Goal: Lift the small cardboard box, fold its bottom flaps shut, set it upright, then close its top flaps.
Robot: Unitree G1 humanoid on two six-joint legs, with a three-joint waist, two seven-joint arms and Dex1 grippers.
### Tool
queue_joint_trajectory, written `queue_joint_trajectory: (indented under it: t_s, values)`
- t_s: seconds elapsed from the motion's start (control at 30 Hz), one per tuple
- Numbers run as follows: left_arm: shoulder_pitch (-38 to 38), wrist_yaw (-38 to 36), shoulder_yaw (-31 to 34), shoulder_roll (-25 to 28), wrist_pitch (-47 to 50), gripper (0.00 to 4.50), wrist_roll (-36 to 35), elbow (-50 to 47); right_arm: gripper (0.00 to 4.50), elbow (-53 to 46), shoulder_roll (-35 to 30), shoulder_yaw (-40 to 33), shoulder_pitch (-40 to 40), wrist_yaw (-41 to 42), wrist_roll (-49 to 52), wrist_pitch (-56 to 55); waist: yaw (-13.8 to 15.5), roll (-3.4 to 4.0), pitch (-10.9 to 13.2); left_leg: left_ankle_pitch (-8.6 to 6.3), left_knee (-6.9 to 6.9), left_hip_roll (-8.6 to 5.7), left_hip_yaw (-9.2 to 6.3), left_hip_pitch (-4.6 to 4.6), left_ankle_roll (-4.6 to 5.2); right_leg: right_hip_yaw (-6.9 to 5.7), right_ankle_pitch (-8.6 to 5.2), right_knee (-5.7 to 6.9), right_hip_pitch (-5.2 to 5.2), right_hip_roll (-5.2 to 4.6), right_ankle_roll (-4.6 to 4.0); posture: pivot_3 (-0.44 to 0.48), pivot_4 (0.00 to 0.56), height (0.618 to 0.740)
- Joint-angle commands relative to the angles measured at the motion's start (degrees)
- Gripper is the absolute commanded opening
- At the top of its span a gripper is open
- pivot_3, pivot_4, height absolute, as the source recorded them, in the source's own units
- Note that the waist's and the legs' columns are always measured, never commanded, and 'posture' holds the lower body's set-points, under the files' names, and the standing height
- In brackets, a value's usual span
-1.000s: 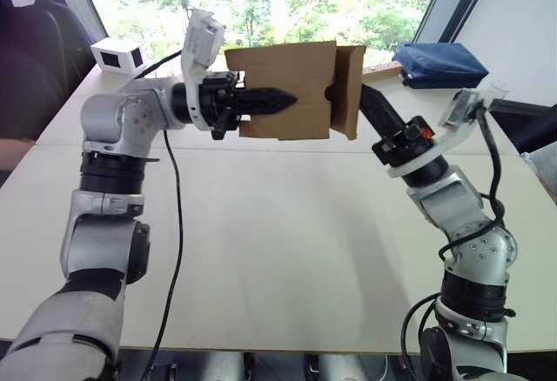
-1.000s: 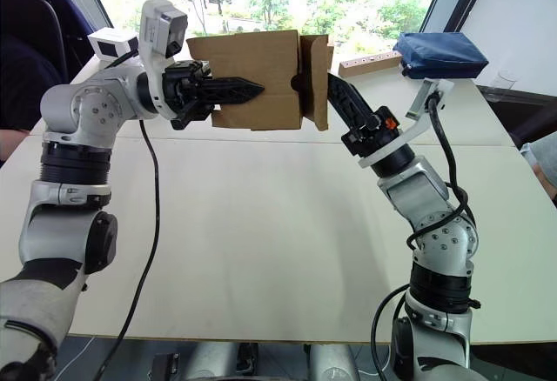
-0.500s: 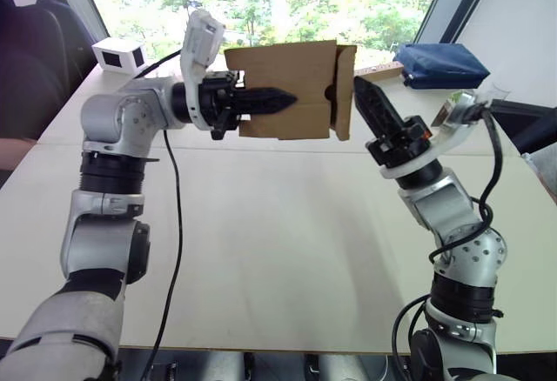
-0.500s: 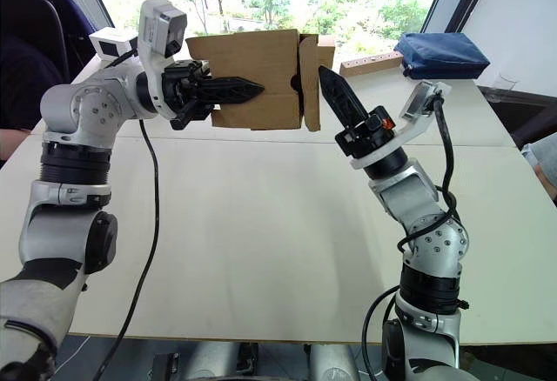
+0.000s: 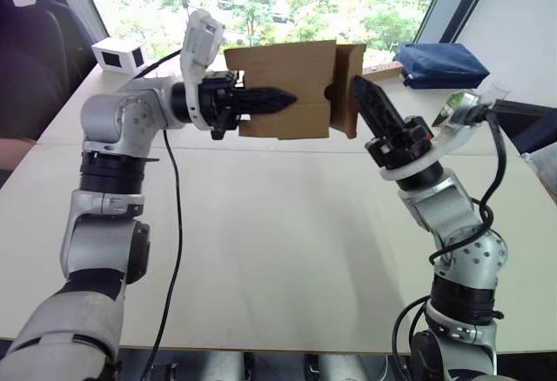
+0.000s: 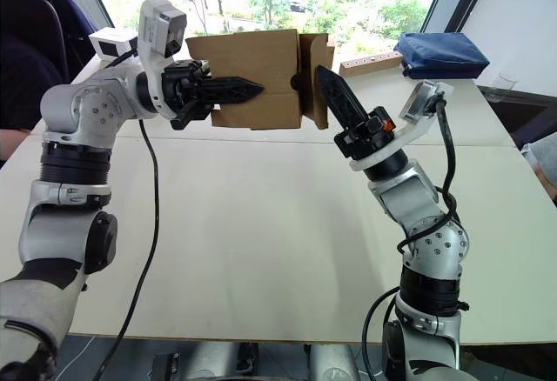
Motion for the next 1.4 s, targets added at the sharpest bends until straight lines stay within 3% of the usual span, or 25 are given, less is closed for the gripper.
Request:
queue_joint_trajectory:
  t_s: [0.03,0.47,1.4]
  values:
    - [-0.9,0.1,1.1,0.2,-1.0,0.0,-0.3,-0.3,1.5,-2.6,-0.5,-0.1,0.0,0.3,0.7,-1.1,0.0,0.0,0.0,0.0,0.0,0.0,0.0,0.0,0.0,0.0,0.0,0.0,0.0,0.0,0.0,0.0,0.15,0.74]
    - [-0.9,1.0,1.4,-0.8,-1.6,0.0,-0.5,0.0,1.5,-1.2,4.9,3.1,-4.0,-4.4,-8.6,-7.6,-0.1,0.0,0.0,0.01,0.0,-0.01,0.0,0.0,-0.01,0.0,0.0,0.02,-0.03,0.02,0.0,0.0,0.15,0.74]
    - [-1.2,4.2,2.8,-3.7,-4.0,0.0,-0.9,2.6,1.5,1.5,18.6,8.6,-5.5,-6.4,-16.6,-16.6,-0.1,0.01,0.0,0.03,0.0,-0.02,0.0,-0.01,-0.05,0.0,0.0,0.05,-0.03,0.03,0.0,0.0,0.15,0.74]
